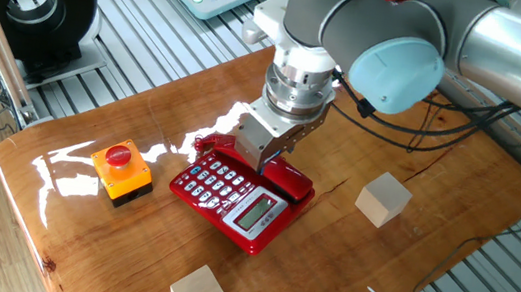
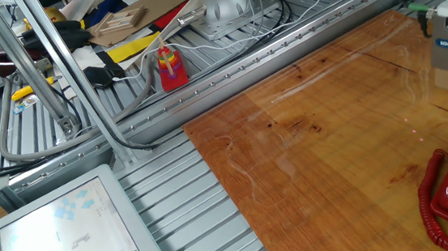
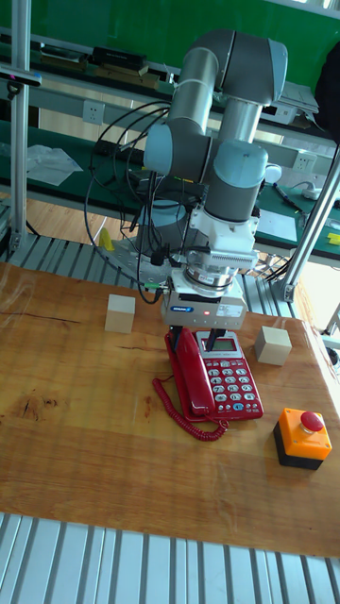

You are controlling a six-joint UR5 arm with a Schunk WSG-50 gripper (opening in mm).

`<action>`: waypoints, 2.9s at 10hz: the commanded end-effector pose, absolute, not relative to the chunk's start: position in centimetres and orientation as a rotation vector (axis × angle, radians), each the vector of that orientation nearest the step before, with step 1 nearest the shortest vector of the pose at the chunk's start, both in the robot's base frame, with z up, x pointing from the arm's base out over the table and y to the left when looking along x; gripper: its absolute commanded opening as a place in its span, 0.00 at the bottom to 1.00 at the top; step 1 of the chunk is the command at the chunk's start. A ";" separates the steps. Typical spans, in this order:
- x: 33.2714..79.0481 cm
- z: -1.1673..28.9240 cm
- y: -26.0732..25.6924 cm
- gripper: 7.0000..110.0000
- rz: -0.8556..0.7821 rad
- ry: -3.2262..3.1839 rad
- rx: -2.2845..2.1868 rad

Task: Place the handset of the telephone on the corresponding phone cradle

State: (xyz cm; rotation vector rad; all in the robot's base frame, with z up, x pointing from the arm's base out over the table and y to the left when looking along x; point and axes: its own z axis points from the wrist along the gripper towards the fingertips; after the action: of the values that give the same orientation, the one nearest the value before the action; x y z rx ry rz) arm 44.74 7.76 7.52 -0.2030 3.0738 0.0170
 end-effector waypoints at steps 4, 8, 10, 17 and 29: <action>43.4 8.4 7.9 0.57 0.038 3.072 -0.194; 42.4 8.5 7.2 0.57 -0.024 3.093 -0.159; 42.2 8.5 7.0 0.36 -0.034 3.103 -0.088; 41.0 8.5 7.1 0.00 -0.025 3.154 0.062; 43.8 8.6 6.8 0.00 -0.039 3.041 0.079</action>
State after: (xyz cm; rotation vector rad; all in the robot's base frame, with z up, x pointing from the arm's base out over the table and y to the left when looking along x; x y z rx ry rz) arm 42.38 6.42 8.39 0.0694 3.0948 -0.0694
